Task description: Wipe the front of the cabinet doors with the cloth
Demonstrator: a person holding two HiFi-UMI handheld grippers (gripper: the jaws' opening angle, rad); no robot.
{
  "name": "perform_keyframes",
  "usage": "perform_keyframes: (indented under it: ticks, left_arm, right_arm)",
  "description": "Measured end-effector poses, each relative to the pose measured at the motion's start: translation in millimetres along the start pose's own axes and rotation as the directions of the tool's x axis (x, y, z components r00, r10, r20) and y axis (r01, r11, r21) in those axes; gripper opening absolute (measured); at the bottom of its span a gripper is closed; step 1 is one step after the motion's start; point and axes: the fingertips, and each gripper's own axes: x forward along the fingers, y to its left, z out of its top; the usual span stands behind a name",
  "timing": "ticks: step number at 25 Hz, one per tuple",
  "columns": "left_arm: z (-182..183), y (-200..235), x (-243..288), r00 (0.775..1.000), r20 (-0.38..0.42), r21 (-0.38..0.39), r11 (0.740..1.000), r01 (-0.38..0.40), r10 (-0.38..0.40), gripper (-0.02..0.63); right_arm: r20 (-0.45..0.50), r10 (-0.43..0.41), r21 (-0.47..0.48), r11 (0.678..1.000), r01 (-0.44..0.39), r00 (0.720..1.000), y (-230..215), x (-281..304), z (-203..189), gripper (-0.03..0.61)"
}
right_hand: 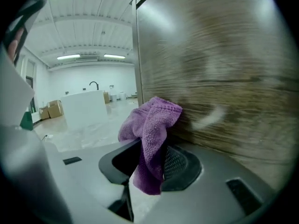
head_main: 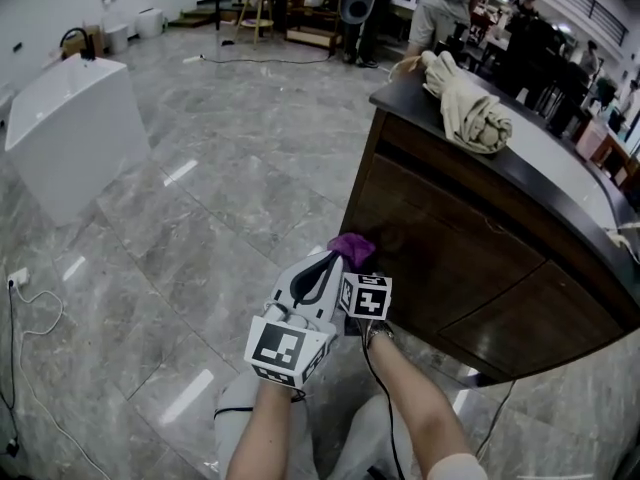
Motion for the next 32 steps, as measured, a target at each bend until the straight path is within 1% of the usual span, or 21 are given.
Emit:
perform_keyframes:
  ticks: [8, 17, 22, 25, 29, 32]
  left_arm:
    - [-3.5, 3.0, 5.6, 1.000, -0.007, -0.005, 1.000, -0.001, 0.001, 0.003]
    - [-2.6, 6.1, 5.8, 1.000, 0.005, -0.024, 1.000, -0.006, 0.006, 0.003]
    - [-3.5, 7.2, 5.7, 1.000, 0.005, -0.030, 1.000, -0.008, 0.008, 0.003]
    - [-2.5, 6.4, 6.7, 1.000, 0.008, -0.032, 0.999, -0.006, 0.006, 0.003]
    - [-1.9, 5.9, 7.5, 1.000, 0.013, -0.036, 0.999, -0.005, 0.005, 0.003]
    - [-1.5, 3.7, 8.6, 1.000, 0.017, -0.040, 0.999, 0.001, 0.000, 0.003]
  right_arm:
    - [0.020, -0.017, -0.061, 0.998, 0.018, 1.000, -38.5, -32.1, -9.4, 0.126]
    - [0.027, -0.058, -0.032, 0.998, 0.059, 0.998, -102.5, -95.6, -30.2, 0.129]
    - [0.025, -0.117, -0.038, 0.992, 0.118, 0.993, -139.9, -133.5, -46.1, 0.130]
    - [0.022, -0.159, -0.027, 0.987, 0.160, 0.987, -166.1, -156.3, -56.3, 0.130]
    - [0.005, -0.222, 0.014, 0.975, 0.222, 0.975, -200.9, -185.9, -76.2, 0.130]
    - [-0.012, -0.265, 0.005, 0.964, 0.265, 0.964, -224.8, -205.9, -91.0, 0.133]
